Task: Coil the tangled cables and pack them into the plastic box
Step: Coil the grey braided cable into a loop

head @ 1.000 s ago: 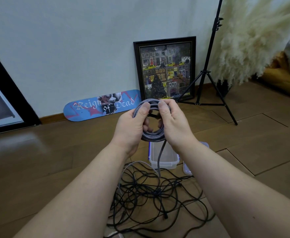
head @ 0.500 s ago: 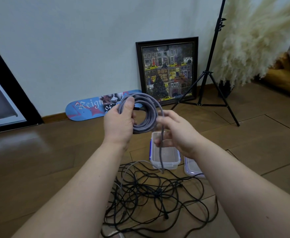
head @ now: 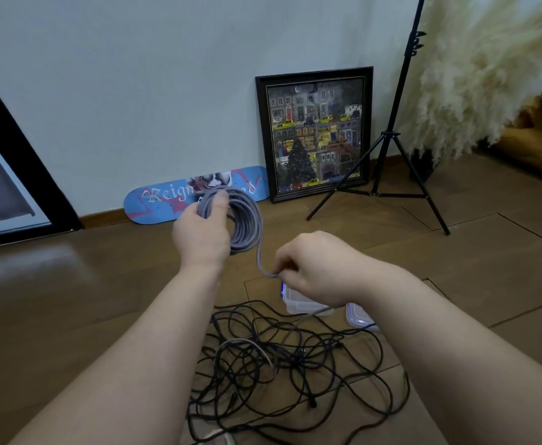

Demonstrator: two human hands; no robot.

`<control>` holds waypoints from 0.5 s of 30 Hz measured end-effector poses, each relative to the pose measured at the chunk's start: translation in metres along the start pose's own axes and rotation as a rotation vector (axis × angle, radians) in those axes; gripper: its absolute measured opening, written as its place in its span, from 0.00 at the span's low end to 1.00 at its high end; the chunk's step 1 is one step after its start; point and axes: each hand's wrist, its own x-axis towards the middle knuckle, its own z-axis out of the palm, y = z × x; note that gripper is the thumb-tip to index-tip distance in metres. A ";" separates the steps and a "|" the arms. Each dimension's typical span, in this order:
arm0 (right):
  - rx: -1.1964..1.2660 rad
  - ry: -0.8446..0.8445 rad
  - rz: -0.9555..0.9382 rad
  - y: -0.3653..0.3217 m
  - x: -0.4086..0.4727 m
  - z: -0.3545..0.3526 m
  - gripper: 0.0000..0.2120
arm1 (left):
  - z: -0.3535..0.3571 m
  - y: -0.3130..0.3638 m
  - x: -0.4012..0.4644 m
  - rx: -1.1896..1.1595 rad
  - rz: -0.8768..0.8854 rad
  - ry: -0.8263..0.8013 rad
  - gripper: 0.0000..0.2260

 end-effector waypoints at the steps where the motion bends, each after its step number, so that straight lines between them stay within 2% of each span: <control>1: 0.095 -0.034 -0.032 -0.007 0.001 -0.005 0.14 | 0.003 0.002 -0.004 0.050 0.032 -0.049 0.15; 4: 0.367 -0.016 -0.029 -0.007 0.005 -0.013 0.14 | 0.012 0.008 -0.018 0.063 0.047 -0.182 0.13; 7: 0.548 0.134 -0.055 0.001 0.011 -0.008 0.10 | 0.016 0.008 -0.023 -0.035 -0.047 -0.294 0.10; 10: 0.552 0.425 -0.071 0.008 0.016 0.005 0.03 | 0.018 0.013 -0.026 -0.238 -0.190 -0.398 0.09; 11: 0.525 0.518 -0.054 0.010 0.018 0.008 0.04 | 0.019 0.015 -0.028 -0.280 -0.215 -0.421 0.10; 13: 0.492 0.617 -0.021 0.016 0.019 0.012 0.08 | 0.021 0.019 -0.032 -0.327 -0.229 -0.461 0.10; 15: 0.505 0.640 -0.011 0.020 0.020 0.014 0.09 | 0.023 0.020 -0.036 -0.345 -0.224 -0.502 0.12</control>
